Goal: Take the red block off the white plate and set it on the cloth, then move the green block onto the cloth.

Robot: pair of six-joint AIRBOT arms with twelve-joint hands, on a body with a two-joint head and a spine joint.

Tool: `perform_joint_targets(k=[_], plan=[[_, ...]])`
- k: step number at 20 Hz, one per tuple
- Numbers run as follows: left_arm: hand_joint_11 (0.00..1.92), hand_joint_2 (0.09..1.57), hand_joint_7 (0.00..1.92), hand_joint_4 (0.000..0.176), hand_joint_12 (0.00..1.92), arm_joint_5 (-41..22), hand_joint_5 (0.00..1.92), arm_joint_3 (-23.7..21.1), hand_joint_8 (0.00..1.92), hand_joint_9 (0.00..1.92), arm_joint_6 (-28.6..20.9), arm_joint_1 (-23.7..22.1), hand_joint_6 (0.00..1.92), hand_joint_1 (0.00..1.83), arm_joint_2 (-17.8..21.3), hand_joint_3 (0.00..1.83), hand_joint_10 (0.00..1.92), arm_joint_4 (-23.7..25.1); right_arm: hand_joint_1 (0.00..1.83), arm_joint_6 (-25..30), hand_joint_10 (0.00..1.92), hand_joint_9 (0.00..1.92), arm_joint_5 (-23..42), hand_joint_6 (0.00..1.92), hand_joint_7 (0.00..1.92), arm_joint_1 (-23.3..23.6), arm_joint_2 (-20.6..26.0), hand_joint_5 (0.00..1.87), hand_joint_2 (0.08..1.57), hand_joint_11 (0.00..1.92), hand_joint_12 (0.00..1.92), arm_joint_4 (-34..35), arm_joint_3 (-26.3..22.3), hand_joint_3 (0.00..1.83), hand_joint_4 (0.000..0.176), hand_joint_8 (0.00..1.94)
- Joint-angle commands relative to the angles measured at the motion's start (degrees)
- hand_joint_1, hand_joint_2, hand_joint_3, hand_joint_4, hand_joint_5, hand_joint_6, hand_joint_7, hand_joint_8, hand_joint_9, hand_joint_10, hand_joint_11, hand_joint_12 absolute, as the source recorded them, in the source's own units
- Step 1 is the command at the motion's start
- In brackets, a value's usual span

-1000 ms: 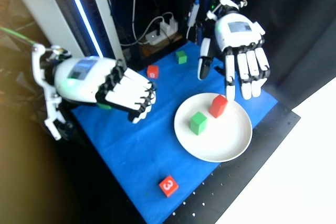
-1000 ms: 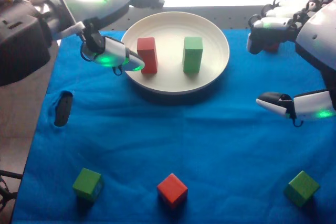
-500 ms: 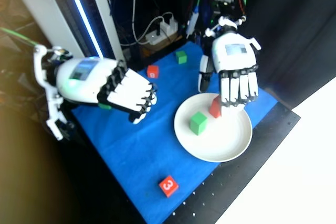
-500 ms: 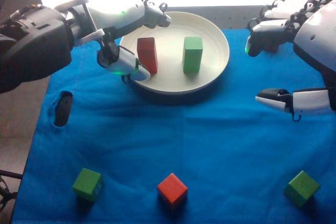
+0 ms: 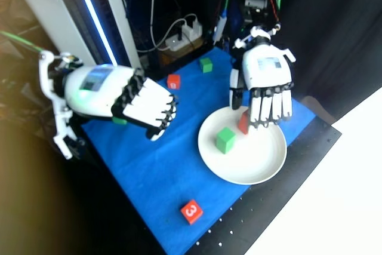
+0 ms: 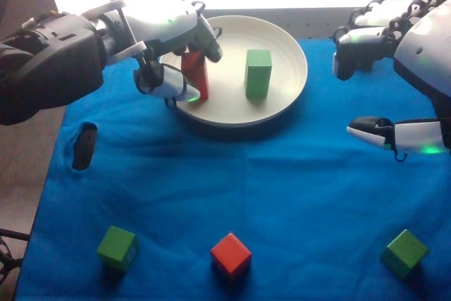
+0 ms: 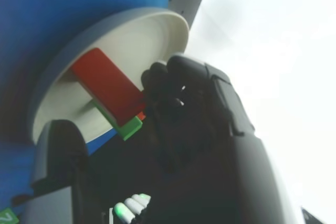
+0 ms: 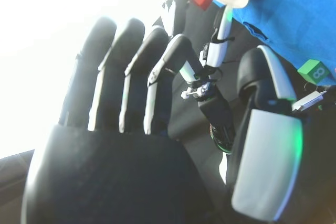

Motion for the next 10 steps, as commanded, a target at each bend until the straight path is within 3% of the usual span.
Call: perform_joint_targets(k=[1, 2, 3, 4, 6, 7, 8, 10], plan=[[0.5, 1.09, 0.76, 0.0, 1.76, -6.2, 0.84, 0.4, 0.58, 0.65, 0.1, -0.3, 0.11, 1.06, -0.3, 0.0, 1.21, 0.1, 0.93, -0.2, 1.46, 0.54, -7.0, 1.0, 0.6, 0.8, -0.2, 0.7, 0.8, 0.42, 1.78, -2.0, 0.1, 0.26, 0.0, 1.28], [0.64, 1.17, 0.88, 0.0, 1.82, -6.3, 0.75, 0.5, 1.12, 0.75, 0.1, -0.2, 0.99, 1.17, -0.4, 0.0, 1.32, 0.0, 0.92, -0.2, 1.43, 0.57, -7.0, 0.99, 0.63, 0.8, -0.2, 0.72, 0.78, 0.44, 1.75, -2.0, 0.1, 0.27, 0.0, 1.25], [0.74, 1.21, 0.88, 0.0, 1.86, -6.3, 0.71, 0.6, 1.29, 0.81, 0.1, -0.2, 1.19, 1.19, -0.5, 0.0, 1.42, -0.1, 0.91, -0.2, 1.43, 0.59, -7.0, 0.99, 0.65, 0.8, -0.2, 0.72, 0.78, 0.46, 1.74, -2.0, 0.1, 0.3, 0.0, 1.26], [0.8, 1.21, 0.89, 0.0, 1.91, -6.3, 0.72, 0.7, 1.36, 0.88, 0.0, -0.2, 1.16, 1.22, -0.5, 0.0, 1.54, -0.2, 0.88, -0.2, 1.44, 0.62, -7.0, 1.0, 0.67, 0.8, -0.2, 0.73, 0.76, 0.49, 1.75, -2.0, 0.1, 0.36, 0.0, 1.28], [0.75, 1.19, 0.91, 0.0, 1.86, -6.5, 0.78, 0.8, 1.35, 0.87, -0.3, -0.2, 1.08, 1.24, -0.6, 0.0, 1.49, -0.3, 0.86, -0.2, 1.45, 0.61, -7.0, 1.04, 0.66, 0.8, -0.2, 0.73, 0.74, 0.5, 1.75, -2.0, 0.1, 0.41, 0.0, 1.29], [0.71, 1.17, 0.88, 0.0, 1.79, -6.6, 0.8, 0.9, 1.25, 0.89, -0.7, -0.2, 0.99, 1.34, -0.6, 0.0, 1.48, -0.3, 0.88, -0.2, 1.47, 0.58, -7.0, 1.04, 0.63, 0.8, -0.2, 0.72, 0.74, 0.46, 1.78, -2.0, 0.1, 0.42, 0.0, 1.31], [0.67, 1.19, 0.83, 0.0, 1.75, -6.8, 0.74, 1.0, 1.26, 0.83, -1.1, -0.2, 1.11, 1.35, -0.6, 0.0, 1.49, -0.3, 0.92, -0.2, 1.5, 0.57, -7.0, 1.03, 0.63, 0.8, -0.2, 0.73, 0.72, 0.45, 1.8, -2.0, 0.1, 0.43, 0.0, 1.32], [0.67, 1.18, 0.84, 0.0, 1.68, -7.1, 0.74, 1.1, 1.21, 0.85, -1.4, -0.2, 1.18, 1.36, -0.6, 0.0, 1.44, -0.3, 0.95, -0.2, 1.48, 0.56, -7.0, 1.01, 0.64, 0.8, -0.2, 0.76, 0.7, 0.41, 1.81, -2.0, 0.1, 0.45, 0.0, 1.29]])
